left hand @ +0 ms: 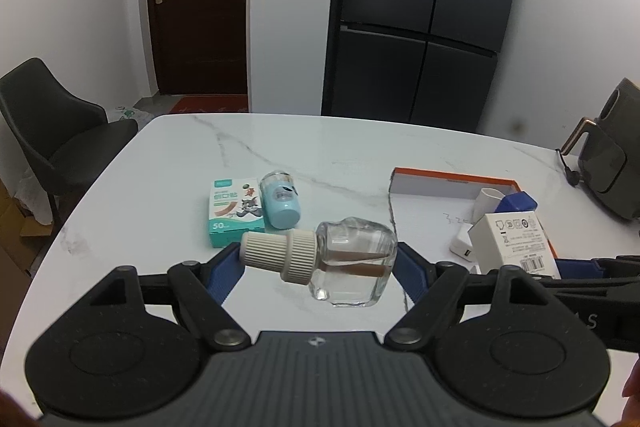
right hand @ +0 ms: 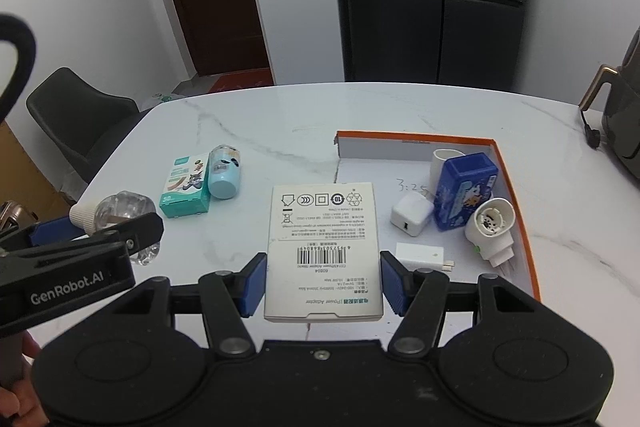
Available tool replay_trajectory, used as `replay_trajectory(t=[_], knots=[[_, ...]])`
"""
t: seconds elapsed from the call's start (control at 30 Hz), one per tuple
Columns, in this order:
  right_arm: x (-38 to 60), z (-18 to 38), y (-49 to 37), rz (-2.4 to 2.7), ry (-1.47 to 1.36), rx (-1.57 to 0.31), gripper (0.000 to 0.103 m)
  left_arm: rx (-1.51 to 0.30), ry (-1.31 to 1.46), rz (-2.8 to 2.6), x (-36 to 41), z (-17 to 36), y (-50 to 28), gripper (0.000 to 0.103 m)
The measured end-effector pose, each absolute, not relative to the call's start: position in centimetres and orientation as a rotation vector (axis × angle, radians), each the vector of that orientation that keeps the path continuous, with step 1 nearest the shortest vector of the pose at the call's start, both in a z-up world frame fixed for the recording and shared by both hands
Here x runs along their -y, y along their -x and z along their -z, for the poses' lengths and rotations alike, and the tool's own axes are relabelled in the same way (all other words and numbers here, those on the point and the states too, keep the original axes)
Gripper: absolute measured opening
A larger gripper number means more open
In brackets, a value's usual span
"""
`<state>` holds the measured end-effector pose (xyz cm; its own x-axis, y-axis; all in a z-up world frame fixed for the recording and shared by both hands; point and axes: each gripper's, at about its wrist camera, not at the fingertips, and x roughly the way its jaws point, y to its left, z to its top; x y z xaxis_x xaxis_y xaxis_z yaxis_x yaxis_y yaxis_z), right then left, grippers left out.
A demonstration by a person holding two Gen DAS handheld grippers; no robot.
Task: Organize rigid objects
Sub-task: 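Carry the glass bottle and white product box toward the orange-rimmed tray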
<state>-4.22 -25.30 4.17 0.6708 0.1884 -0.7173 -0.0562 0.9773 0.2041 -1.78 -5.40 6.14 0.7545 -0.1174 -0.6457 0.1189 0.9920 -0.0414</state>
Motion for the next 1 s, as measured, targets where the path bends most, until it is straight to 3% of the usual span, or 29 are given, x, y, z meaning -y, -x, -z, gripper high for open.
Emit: replay_trajectory(t=[1.0], knots=[[30.2, -4.2, 6.0, -0.084, -0.206, -0.824, 0.071, -0.704, -0.037, 0.216, 10.4, -5.9, 2.8, 0.081]])
